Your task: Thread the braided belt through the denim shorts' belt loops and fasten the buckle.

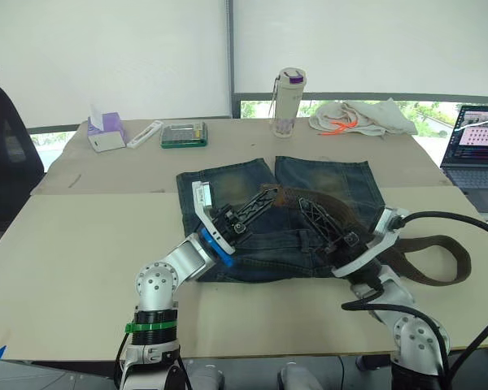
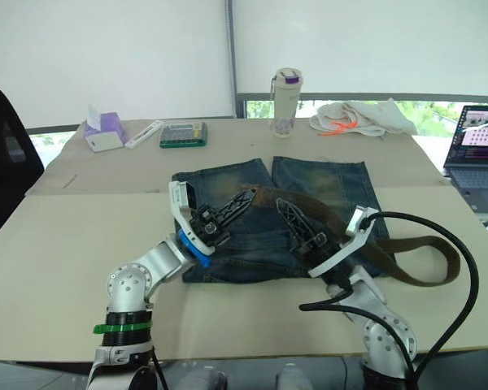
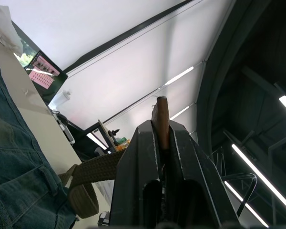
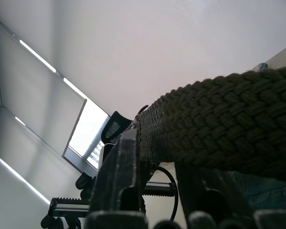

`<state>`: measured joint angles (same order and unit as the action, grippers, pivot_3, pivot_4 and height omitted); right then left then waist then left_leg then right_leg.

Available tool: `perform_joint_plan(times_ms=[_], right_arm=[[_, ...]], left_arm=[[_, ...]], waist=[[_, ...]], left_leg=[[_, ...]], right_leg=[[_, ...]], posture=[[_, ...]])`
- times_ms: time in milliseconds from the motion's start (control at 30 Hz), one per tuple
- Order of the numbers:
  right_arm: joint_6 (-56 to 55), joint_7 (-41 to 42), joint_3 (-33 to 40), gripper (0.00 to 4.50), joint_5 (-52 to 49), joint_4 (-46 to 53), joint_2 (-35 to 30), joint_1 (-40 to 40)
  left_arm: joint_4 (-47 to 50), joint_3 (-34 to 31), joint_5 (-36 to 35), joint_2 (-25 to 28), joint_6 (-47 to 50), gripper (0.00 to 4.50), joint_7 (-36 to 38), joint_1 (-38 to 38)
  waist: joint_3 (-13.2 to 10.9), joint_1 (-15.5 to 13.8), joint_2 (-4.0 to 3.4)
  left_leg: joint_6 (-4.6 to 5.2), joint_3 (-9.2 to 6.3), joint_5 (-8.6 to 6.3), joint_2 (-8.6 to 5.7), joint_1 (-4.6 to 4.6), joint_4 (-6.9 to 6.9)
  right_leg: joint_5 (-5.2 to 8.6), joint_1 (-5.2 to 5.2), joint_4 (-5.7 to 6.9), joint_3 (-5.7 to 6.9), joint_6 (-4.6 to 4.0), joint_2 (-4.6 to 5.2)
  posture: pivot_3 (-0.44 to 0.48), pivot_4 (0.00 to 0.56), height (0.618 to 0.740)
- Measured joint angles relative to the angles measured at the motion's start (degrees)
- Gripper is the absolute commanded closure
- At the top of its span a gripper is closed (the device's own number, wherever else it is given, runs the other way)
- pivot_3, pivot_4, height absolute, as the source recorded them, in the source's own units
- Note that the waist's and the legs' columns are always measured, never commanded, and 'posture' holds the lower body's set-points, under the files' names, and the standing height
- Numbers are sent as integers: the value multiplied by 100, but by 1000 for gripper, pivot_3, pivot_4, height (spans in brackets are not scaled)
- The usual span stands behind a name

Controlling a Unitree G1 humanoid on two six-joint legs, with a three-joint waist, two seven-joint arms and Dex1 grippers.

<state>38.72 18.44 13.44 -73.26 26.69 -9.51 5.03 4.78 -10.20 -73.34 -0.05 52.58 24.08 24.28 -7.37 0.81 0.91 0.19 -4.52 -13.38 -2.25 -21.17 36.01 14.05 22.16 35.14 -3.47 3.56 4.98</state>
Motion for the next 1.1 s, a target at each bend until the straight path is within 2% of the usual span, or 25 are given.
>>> perform_joint_plan(times_ms=[200,333,467,567,667,800,1000,1100], right_arm=[[-4,-9,-10,4490,-2,0,-1,-1],[-3,-135,21,4500,-69,-11,-58,-1],[14,-183,232,4500,-162,-156,-541,-2],[59,-16,508,4500,-174,-393,-1150,-14],[194,387,963,4500,-87,-862,-2065,-203],[462,1127,1569,4500,378,-2156,-3464,-344],[768,1837,1711,4500,824,-3230,-4140,-259],[923,2102,1618,4500,1209,-3636,-4442,-86]], left_arm=[[0,8,-1,52,-5,4500,30,-1],[-1,34,15,158,-3,3281,136,-5],[36,112,158,474,-3,1941,428,-79],[249,268,441,759,-29,926,624,-140],[584,528,944,1439,-187,36,1219,-306],[1057,1155,1998,2767,-682,36,2515,-661],[1225,1359,2683,3636,-1269,36,3589,-719],[1104,1256,2910,3710,-1496,36,3660,-525]], waist=[[0,0,0],[0,0,0],[-1,0,-1],[-2,-14,-2],[-3,-11,-2],[-6,-13,-8],[-10,-4,-9],[-12,-9,-8]], left_leg=[[0,0,0,0,0,-1],[0,0,0,0,0,-1],[0,1,0,0,-1,-2],[0,9,0,-4,-2,-2],[1,31,0,-4,-3,-5],[2,59,0,5,-1,-9],[7,69,-4,26,-7,-9],[7,72,-4,26,-7,-6]], right_leg=[[0,0,0,0,0,0],[0,0,-1,0,0,0],[0,0,-3,0,-1,0],[0,-2,-7,0,0,4],[1,-2,-10,0,-2,3],[6,-4,-14,-3,-12,-1],[10,-2,-14,-15,-16,-17],[9,-3,-15,-15,-15,-17]], posture=[[0,150,740],[0,150,740],[0,150,740],[0,150,740],[0,150,740],[0,150,740],[0,150,740],[0,150,740]])
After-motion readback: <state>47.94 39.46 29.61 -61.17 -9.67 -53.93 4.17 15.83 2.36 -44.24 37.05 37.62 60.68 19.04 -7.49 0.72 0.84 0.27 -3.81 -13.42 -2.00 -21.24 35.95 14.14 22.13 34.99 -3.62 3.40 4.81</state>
